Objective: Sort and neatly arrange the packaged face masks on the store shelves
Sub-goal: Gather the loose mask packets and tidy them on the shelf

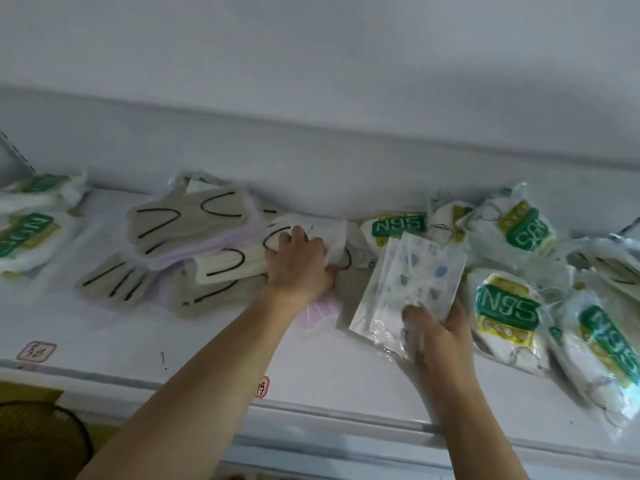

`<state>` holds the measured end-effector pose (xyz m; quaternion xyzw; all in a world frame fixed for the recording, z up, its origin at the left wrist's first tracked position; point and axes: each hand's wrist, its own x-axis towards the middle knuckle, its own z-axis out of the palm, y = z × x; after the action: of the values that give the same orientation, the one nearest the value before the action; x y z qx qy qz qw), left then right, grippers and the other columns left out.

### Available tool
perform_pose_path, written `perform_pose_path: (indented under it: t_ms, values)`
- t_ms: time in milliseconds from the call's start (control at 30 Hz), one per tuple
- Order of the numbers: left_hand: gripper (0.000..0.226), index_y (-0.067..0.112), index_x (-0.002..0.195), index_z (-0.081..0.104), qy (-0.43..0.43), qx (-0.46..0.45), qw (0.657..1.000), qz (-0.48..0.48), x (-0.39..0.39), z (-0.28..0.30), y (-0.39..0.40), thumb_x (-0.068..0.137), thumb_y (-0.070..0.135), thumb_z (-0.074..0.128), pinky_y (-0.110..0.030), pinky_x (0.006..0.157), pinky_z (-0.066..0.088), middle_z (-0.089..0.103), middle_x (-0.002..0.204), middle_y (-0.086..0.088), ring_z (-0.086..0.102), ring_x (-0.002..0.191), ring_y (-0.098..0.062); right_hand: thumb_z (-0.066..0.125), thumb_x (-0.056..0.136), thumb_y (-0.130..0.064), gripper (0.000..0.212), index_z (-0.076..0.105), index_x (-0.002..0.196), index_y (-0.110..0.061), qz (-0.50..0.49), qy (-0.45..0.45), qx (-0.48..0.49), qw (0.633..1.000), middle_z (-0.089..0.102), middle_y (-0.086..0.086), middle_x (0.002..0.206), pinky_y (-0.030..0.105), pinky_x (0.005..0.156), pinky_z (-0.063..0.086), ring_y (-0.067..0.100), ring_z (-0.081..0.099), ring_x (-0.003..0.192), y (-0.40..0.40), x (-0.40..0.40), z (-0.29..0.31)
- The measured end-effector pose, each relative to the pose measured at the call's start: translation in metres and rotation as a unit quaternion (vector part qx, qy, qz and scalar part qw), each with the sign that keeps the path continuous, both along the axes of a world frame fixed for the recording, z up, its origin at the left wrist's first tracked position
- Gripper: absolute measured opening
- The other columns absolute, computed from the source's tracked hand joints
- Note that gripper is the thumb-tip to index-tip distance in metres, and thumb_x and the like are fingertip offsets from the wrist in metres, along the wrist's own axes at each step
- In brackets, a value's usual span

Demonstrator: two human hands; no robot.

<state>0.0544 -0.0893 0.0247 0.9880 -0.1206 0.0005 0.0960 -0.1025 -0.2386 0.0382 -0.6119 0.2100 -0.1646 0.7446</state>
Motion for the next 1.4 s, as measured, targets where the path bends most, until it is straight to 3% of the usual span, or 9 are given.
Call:
perform_pose_path:
  t_ms: [167, 267, 500, 600, 833, 1033, 1133, 1267, 1400]
  values:
    - [0.01, 0.016, 0.08, 0.067, -0.045, -0.125, 0.991, -0.011, 0.008, -0.004, 0.023, 0.086, 0.025, 0.067, -0.04, 0.074, 0.051, 0.064, 0.098, -0.014, 0.065, 0.097, -0.038, 0.059, 0.086, 0.006, 0.036, 0.066, 0.109, -0.022, 0.01, 0.025, -0.018, 0.999, 0.071, 0.008, 0.084, 0.04, 0.064, 0.048, 0.026, 0.061, 0.072, -0.008, -0.002, -0.01]
    - [0.032, 0.016, 0.059, 0.046, -0.058, -0.267, 0.962, 0.029, -0.001, 0.012, 0.033, 0.079, 0.032, 0.066, -0.031, 0.052, 0.031, 0.052, 0.06, -0.005, 0.054, 0.055, -0.022, 0.059, 0.087, 0.004, 0.034, 0.065, 0.108, -0.021, 0.005, 0.027, -0.024, 0.999, 0.072, 0.005, 0.084, 0.039, 0.063, 0.049, 0.025, 0.063, 0.072, -0.009, -0.002, -0.01]
    - [0.026, 0.005, 0.121, 0.07, 0.19, -0.762, 0.607, 0.123, -0.062, 0.031, 0.047, 0.097, 0.004, 0.061, -0.052, 0.093, 0.058, 0.075, 0.115, -0.017, 0.072, 0.106, -0.036, 0.066, 0.084, 0.007, 0.045, 0.064, 0.126, -0.006, 0.052, -0.003, 0.207, 0.977, 0.075, 0.015, 0.115, 0.048, 0.089, 0.059, 0.037, 0.073, 0.105, -0.01, -0.004, -0.004]
    - [0.04, 0.008, 0.136, 0.062, 0.263, -0.79, 0.543, 0.111, -0.079, 0.021, 0.048, 0.097, 0.001, 0.056, -0.058, 0.103, 0.051, 0.069, 0.131, -0.018, 0.066, 0.12, -0.038, 0.087, 0.059, -0.01, 0.054, 0.071, 0.111, -0.007, 0.12, -0.011, 0.26, 0.958, 0.071, 0.014, 0.104, 0.047, 0.086, 0.054, 0.036, 0.069, 0.098, -0.015, 0.005, -0.001]
    - [0.042, 0.018, 0.134, 0.062, 0.279, -0.702, 0.653, 0.049, -0.109, 0.017, 0.048, 0.095, 0.003, 0.058, -0.054, 0.099, 0.054, 0.071, 0.127, -0.011, 0.067, 0.119, -0.033, 0.067, 0.089, 0.0, 0.034, 0.065, 0.122, -0.008, 0.19, 0.033, 0.071, 0.979, 0.078, 0.008, 0.109, 0.044, 0.084, 0.061, 0.028, 0.076, 0.1, 0.034, 0.023, 0.017]
    - [0.052, 0.013, 0.128, 0.068, 0.344, -0.687, 0.638, 0.063, -0.106, 0.019, 0.078, 0.093, 0.051, 0.062, -0.054, 0.091, 0.053, 0.07, 0.123, -0.022, 0.068, 0.108, -0.039, 0.07, 0.087, 0.005, 0.068, 0.046, 0.127, -0.045, 0.157, -0.014, -0.129, 0.979, 0.072, -0.012, 0.116, 0.024, 0.076, 0.06, 0.006, 0.072, 0.1, 0.062, 0.029, 0.011]
    - [0.061, 0.006, 0.118, 0.07, 0.328, -0.681, 0.647, 0.102, -0.094, 0.017, 0.1, 0.078, 0.052, 0.08, -0.045, 0.067, 0.047, 0.064, 0.108, -0.028, 0.054, 0.085, -0.038, 0.064, 0.089, 0.012, 0.056, 0.053, 0.131, -0.024, 0.198, -0.031, -0.108, 0.974, 0.075, -0.003, 0.117, 0.026, 0.079, 0.06, 0.013, 0.074, 0.103, 0.074, 0.036, 0.019]
    - [0.051, 0.019, 0.125, 0.073, 0.371, -0.679, 0.626, 0.101, -0.083, 0.022, 0.125, 0.094, 0.057, 0.054, -0.048, 0.085, 0.051, 0.073, 0.122, -0.014, 0.064, 0.102, -0.038, 0.061, 0.09, 0.012, 0.045, 0.059, 0.122, -0.02, 0.237, 0.0, -0.048, 0.97, 0.077, 0.001, 0.112, 0.032, 0.08, 0.06, 0.019, 0.075, 0.102, 0.092, 0.043, 0.028]
    - [0.051, 0.012, 0.119, 0.073, 0.376, -0.702, 0.593, 0.117, -0.075, 0.028, 0.146, 0.093, 0.052, 0.056, -0.036, 0.066, 0.042, 0.067, 0.104, -0.016, 0.053, 0.087, -0.03, 0.059, 0.086, 0.011, 0.048, 0.064, 0.126, -0.015, 0.214, 0.026, 0.045, 0.975, 0.077, 0.008, 0.115, 0.045, 0.085, 0.058, 0.029, 0.074, 0.105, 0.105, 0.051, 0.025]
